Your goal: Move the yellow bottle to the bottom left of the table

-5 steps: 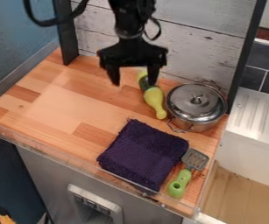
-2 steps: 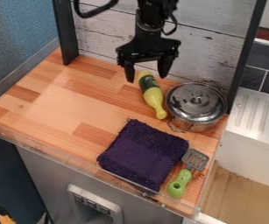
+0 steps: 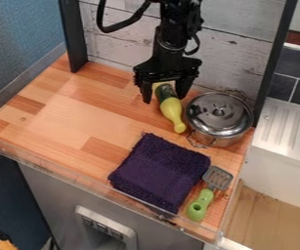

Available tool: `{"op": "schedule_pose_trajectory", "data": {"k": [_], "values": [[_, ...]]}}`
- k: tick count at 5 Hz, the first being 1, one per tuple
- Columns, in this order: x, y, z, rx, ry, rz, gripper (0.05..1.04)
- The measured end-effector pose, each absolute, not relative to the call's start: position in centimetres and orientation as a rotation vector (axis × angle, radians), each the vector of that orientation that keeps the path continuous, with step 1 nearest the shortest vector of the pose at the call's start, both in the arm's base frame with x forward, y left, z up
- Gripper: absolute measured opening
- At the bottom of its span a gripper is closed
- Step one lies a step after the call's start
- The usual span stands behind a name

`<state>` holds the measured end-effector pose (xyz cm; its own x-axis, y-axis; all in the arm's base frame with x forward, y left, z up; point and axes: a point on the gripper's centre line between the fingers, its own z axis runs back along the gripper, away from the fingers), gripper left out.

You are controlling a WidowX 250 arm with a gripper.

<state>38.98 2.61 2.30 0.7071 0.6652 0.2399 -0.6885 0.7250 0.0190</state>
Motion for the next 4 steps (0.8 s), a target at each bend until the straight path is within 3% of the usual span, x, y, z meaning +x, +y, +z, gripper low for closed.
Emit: {"op": "schedule_pose_trajectory", "data": {"k": [2,3,4], "values": [[39.5,2.6,-0.5,0.05,-0.191,0.779,0.95],[39.8,2.8,-0.4,0.052,-0.216,0.786,0.692],[39.6,2.8,-0.5,0.052,-0.211,0.79,0.672]]}}
